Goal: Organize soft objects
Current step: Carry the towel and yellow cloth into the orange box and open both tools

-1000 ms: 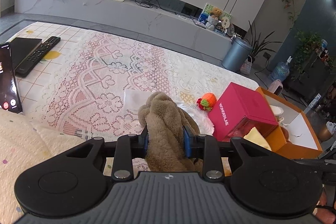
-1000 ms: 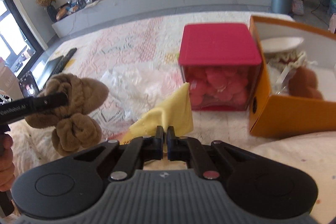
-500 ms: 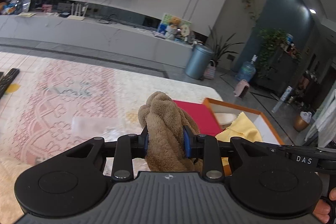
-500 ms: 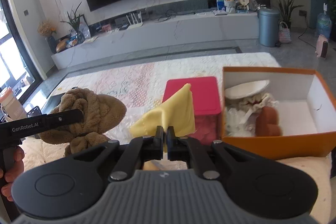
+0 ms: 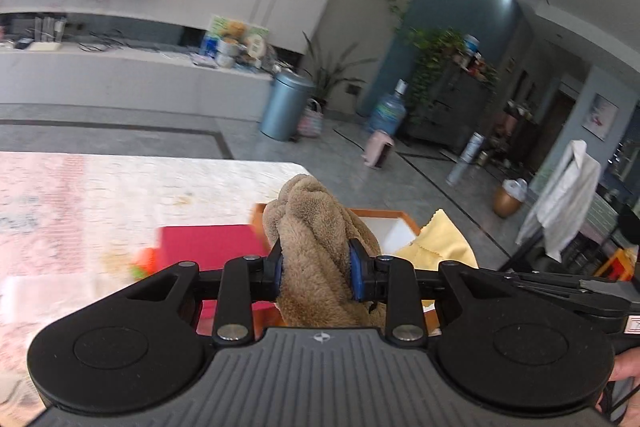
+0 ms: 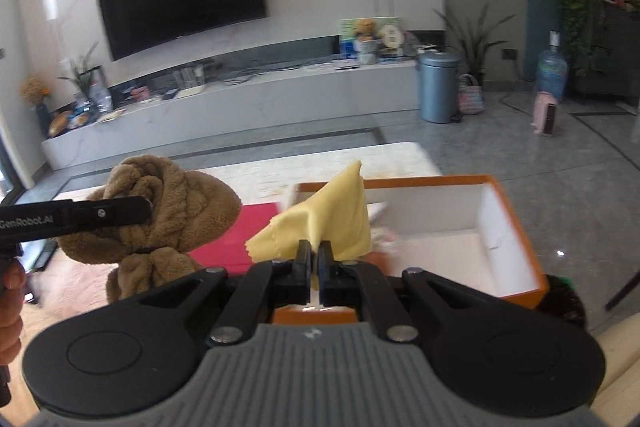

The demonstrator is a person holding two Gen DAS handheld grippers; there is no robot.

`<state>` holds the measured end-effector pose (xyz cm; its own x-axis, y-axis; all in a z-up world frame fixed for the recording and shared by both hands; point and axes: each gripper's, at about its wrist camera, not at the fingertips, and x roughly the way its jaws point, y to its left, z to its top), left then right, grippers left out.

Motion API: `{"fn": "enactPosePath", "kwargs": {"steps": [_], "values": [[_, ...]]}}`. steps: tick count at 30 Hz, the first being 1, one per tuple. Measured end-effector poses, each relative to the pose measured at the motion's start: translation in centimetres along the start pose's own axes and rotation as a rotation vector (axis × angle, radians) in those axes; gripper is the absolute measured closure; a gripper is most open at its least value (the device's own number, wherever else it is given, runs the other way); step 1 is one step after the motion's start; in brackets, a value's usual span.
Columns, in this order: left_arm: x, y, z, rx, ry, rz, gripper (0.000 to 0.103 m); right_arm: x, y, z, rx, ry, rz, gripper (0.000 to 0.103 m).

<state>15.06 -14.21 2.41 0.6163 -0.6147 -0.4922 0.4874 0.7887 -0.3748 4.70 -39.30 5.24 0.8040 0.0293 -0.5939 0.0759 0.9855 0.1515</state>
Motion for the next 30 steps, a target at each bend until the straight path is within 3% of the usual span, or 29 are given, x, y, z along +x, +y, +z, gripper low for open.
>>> {"fn": "enactPosePath", "kwargs": {"steps": [8,14,19,30], "values": [[8.8,-2.9,1.0,0.013,0.084,-0.105,0.069,3.9,-6.4,1.4,0.04,0.089,-0.065,0.102],[16.3,-3.9,-0.5,-0.017,0.231,-0.149,0.069,7.9,-9.8,1.7,0.026,0.201,-0.098,0.102],[20.5,-4.1,-2.1,-0.004,0.33,-0.13,0.069,11.9,-11.6,1.6,0.002,0.323,-0.104,0.102],[24.0,-5.4,-4.4,0.096,0.445,-0.058,0.069,17.9,-13.2,0.5,-0.032,0.538,-0.059,0.102]]}}
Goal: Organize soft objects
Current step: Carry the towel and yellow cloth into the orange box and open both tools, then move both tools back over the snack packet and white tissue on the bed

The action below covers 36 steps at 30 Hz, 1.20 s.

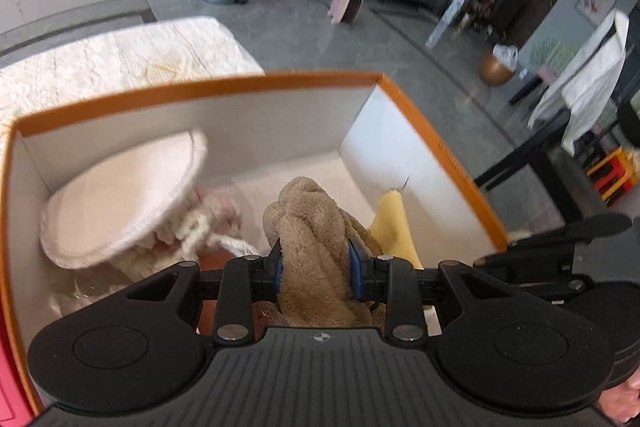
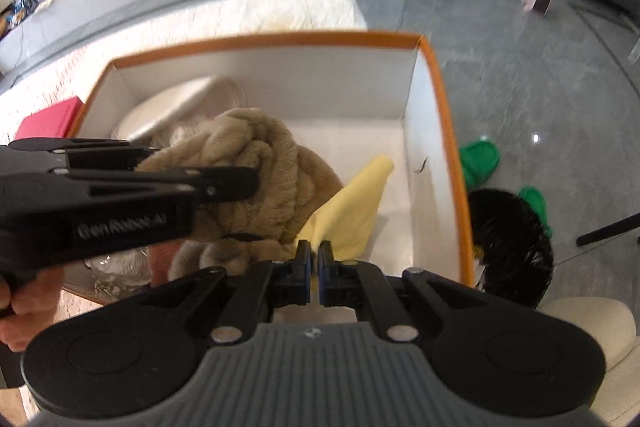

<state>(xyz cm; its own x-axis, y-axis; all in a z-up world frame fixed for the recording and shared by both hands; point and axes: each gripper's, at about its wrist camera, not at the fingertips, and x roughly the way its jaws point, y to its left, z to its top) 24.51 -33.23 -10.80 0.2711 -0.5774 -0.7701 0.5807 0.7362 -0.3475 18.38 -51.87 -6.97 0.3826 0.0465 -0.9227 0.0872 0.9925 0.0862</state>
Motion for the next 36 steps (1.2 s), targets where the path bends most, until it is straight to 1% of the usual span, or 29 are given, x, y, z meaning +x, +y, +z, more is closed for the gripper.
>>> {"fn": "enactPosePath", "kwargs": {"steps": [2,4,5,6,10,12,13,14,17,19,21,22,23,27,31,34,36], "values": [[0.5,-0.1,-0.2,0.004,0.026,0.006,0.067,0.6,0.2,-0.1,-0.004,0.03,-0.004,0.102],[0.5,0.0,-0.4,-0.003,0.041,0.007,0.063,1.1,0.3,-0.2,-0.007,0.053,-0.004,0.101],[0.3,0.0,-0.6,-0.001,0.036,0.008,0.062,1.3,0.4,-0.2,-0.011,0.063,-0.002,0.097],[0.0,0.0,-0.7,0.002,0.031,0.012,0.062,1.4,0.4,-0.3,-0.011,0.067,-0.006,0.096],[-0.8,-0.2,-0.5,0.013,0.018,0.023,0.051,1.1,0.6,-0.6,-0.01,0.061,-0.017,0.095],[-1.1,-0.3,-0.4,0.022,0.008,0.033,0.049,0.8,0.4,-0.5,-0.007,0.055,-0.018,0.087],[-1.1,-0.6,0.1,0.027,0.0,0.034,0.047,0.6,0.5,-0.4,-0.007,0.051,-0.023,0.075],[-1.4,-0.7,0.2,0.028,-0.007,0.035,0.046,0.5,0.6,-0.2,-0.007,0.043,-0.031,0.067],[-2.6,-1.0,0.2,0.041,-0.028,0.039,0.046,-0.2,1.0,-0.2,-0.01,0.03,-0.035,0.067],[-3.7,-1.3,0.1,0.054,-0.045,0.057,0.046,-1.0,1.3,-0.3,-0.007,0.019,-0.041,0.066],[-4.9,-1.4,-0.1,0.062,-0.061,0.059,0.046,-1.8,1.9,-0.4,-0.014,-0.004,-0.058,0.059],[-5.7,-1.4,-0.3,0.061,-0.074,0.054,0.046,-2.2,2.2,-0.5,-0.018,-0.018,-0.068,0.054],[-6.4,-1.3,-0.6,0.059,-0.086,0.051,0.046,-2.8,2.5,-0.7,-0.021,-0.035,-0.076,0.052],[-10.0,-1.2,-2.0,0.068,-0.159,0.057,0.046,-5.3,4.1,-1.7,-0.024,-0.109,-0.087,0.049],[-14.2,-0.8,-3.8,0.071,-0.25,0.08,0.046,-8.3,6.6,-3.3,-0.044,-0.208,-0.093,0.045],[-17.4,-0.1,-5.8,0.072,-0.322,0.116,0.046,-10.0,8.7,-4.8,-0.05,-0.285,-0.074,0.044],[-19.5,0.6,-7.3,0.072,-0.36,0.133,0.046,-11.1,10.2,-6.1,-0.046,-0.34,-0.045,0.044]]}}
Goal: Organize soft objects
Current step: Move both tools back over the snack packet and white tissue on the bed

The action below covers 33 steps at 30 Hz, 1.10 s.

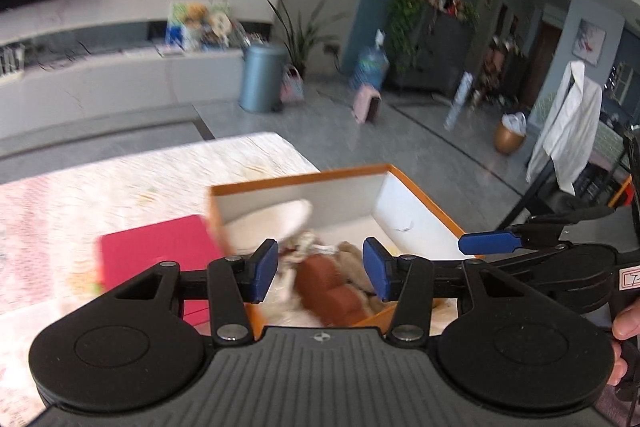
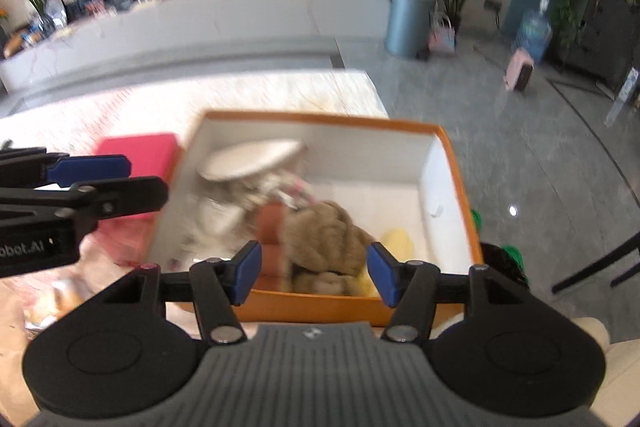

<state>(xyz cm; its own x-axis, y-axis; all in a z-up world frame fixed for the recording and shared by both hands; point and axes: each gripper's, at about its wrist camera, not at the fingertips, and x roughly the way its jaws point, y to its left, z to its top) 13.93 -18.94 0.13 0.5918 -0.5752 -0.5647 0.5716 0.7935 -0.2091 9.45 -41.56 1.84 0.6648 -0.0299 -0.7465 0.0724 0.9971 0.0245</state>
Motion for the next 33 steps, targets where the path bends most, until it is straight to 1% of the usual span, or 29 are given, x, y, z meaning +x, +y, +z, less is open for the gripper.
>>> {"fn": "enactPosePath", "kwargs": {"steps": [2,4,7,11,15,16,20,23,25,26,28,33], "values": [[-2.1,0.8,-0.6,0.009,-0.033,0.04,0.046,-1.3,1.7,-0.7,0.016,-0.048,0.035,0.044],[-4.3,1.7,-1.4,0.025,-0.068,0.096,0.046,-2.2,3.4,-1.6,0.041,-0.085,0.076,0.044],[-7.2,3.7,-2.7,-0.003,-0.095,0.176,0.046,-2.8,6.2,-2.7,0.078,-0.122,0.144,0.044],[-9.8,7.2,-5.1,-0.102,-0.067,0.28,0.046,-2.6,10.7,-4.2,0.085,-0.146,0.205,0.043],[-10.9,10.4,-7.8,-0.202,-0.005,0.341,0.046,-1.3,15.2,-5.9,0.061,-0.109,0.263,0.04],[-11.0,11.1,-8.4,-0.222,0.016,0.348,0.047,-0.8,16.2,-6.3,0.056,-0.093,0.267,0.04],[-11.3,13.4,-10.9,-0.296,0.082,0.33,0.047,0.9,19.6,-8.0,0.047,-0.025,0.289,0.041],[-11.4,15.1,-12.9,-0.317,0.131,0.317,0.047,2.6,21.2,-9.2,0.044,0.038,0.292,0.041],[-11.0,15.8,-13.5,-0.335,0.15,0.308,0.047,3.8,21.9,-9.7,0.05,0.088,0.293,0.041],[-11.1,16.3,-14.5,-0.347,0.155,0.3,0.047,4.3,22.0,-10.1,0.054,0.112,0.293,0.041],[-10.9,16.7,-15.3,-0.357,0.162,0.287,0.047,5.2,22.3,-10.4,0.055,0.149,0.286,0.04],[-9.9,17.9,-16.4,-0.353,0.173,0.243,0.047,6.6,21.8,-10.7,0.088,0.199,0.303,0.036]]}}
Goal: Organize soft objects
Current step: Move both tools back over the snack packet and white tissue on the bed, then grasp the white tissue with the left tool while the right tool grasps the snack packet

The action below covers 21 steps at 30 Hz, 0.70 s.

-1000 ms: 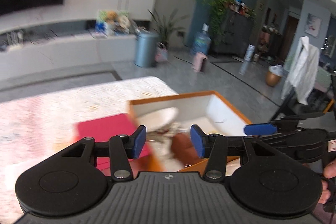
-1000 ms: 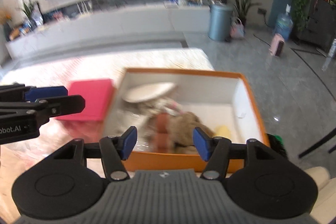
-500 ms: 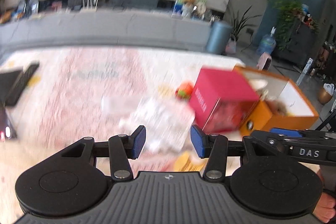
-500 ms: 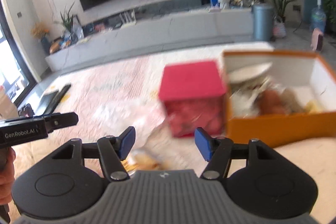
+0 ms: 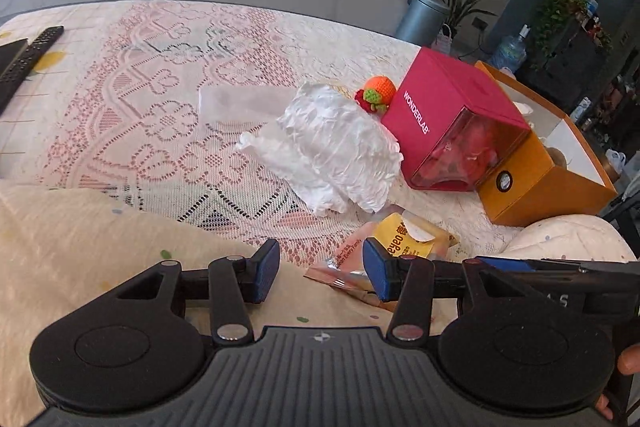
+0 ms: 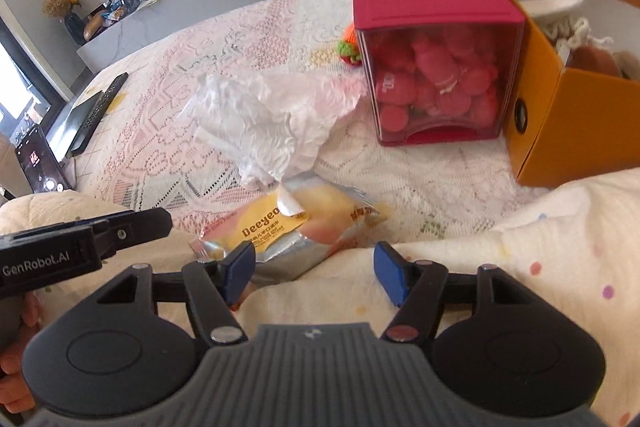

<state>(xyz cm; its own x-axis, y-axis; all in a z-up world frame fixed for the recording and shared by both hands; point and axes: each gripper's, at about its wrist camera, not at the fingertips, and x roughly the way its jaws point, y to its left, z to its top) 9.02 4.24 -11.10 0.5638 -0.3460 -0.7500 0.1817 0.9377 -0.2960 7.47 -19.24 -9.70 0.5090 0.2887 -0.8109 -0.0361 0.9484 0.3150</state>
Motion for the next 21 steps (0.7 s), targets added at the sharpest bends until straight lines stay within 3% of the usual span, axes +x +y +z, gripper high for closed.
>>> {"fn": "enactPosePath", "kwargs": {"steps": [10,12,16,21], "values": [[3.1,-0.2,0.4,0.064,0.078,-0.046,0.047,2.7,-1.4,1.8,0.113,0.03,0.045,0.038],[3.7,-0.4,0.4,0.073,0.098,-0.045,0.054,3.4,-1.4,2.0,0.118,0.039,0.038,0.039],[4.3,-0.6,0.2,0.086,0.129,-0.049,0.069,4.0,-1.8,2.1,0.141,0.035,0.051,0.05],[4.6,-1.3,-0.1,0.125,0.148,-0.035,0.076,3.6,-1.5,2.0,0.123,0.007,0.055,0.067]]}}
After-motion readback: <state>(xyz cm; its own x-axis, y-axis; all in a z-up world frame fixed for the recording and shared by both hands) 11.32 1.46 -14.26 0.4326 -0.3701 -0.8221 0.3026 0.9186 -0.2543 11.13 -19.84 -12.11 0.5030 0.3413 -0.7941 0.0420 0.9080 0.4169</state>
